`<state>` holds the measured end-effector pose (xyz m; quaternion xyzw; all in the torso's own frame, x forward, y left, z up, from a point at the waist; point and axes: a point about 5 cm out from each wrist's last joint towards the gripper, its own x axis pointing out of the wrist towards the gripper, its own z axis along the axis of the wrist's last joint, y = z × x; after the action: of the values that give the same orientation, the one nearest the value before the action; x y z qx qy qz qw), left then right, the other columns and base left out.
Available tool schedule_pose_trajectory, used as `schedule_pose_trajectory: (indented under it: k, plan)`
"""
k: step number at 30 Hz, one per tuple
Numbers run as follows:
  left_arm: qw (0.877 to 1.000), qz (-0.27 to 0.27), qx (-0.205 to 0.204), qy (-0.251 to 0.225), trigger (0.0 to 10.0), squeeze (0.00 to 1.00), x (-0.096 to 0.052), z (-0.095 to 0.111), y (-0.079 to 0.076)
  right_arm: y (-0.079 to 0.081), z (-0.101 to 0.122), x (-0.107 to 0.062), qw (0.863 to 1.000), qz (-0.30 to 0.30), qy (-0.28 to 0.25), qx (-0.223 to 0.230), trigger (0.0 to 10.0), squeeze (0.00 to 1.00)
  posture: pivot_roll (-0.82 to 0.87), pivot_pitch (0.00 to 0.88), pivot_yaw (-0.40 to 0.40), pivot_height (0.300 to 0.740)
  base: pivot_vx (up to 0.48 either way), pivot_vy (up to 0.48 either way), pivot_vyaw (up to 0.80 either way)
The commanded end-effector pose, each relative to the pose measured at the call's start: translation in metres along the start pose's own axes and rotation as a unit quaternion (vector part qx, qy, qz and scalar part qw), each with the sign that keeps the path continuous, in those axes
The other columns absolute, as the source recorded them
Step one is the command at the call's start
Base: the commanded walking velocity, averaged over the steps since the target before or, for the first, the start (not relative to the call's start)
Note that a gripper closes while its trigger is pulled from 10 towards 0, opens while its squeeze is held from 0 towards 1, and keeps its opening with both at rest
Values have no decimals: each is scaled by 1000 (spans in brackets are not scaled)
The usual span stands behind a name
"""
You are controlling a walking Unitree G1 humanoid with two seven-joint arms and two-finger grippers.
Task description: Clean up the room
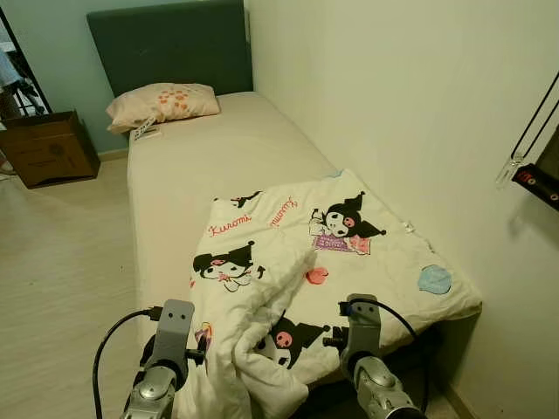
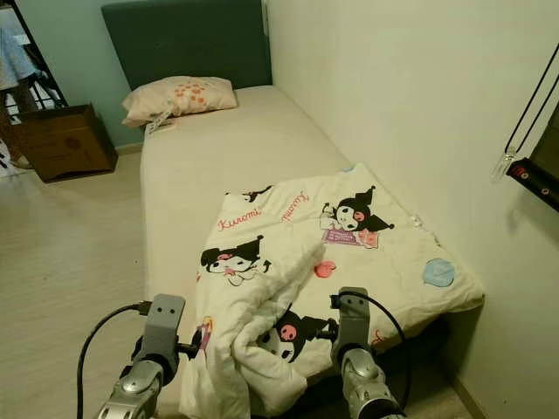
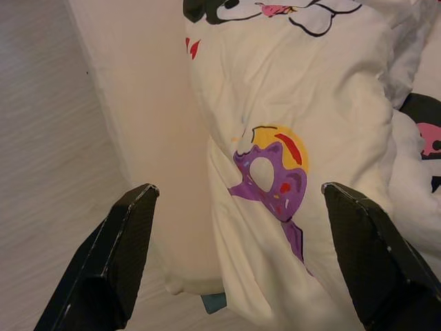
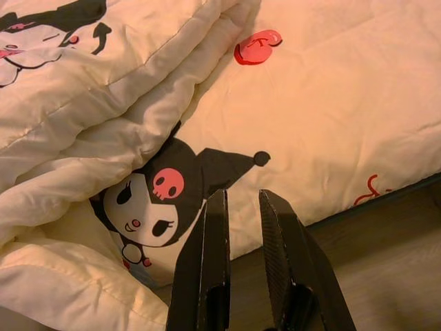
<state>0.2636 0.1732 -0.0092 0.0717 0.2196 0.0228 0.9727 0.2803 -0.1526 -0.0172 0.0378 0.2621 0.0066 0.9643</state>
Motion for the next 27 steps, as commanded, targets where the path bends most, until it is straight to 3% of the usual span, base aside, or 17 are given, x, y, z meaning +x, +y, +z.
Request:
schedule_pose_trajectory:
  k: [1,19,27]
  plan:
    - [1000,-4,-2,18,10000,0,-2,-7,-2,4,0,1,1000,5,2,0,10000,0,-68,51,8,740,0,0,0]
    - [999,-8,8,31,10000,0,0,-9,-2,3,-3,2,999,10,37,-27,10000,0,-71,40,5,740,0,0,0]
    - [999,5,-12,41,10000,0,-1,-12,4,4,-5,2,999,14,50,-17,10000,0,-66,51,-3,740,0,0,0]
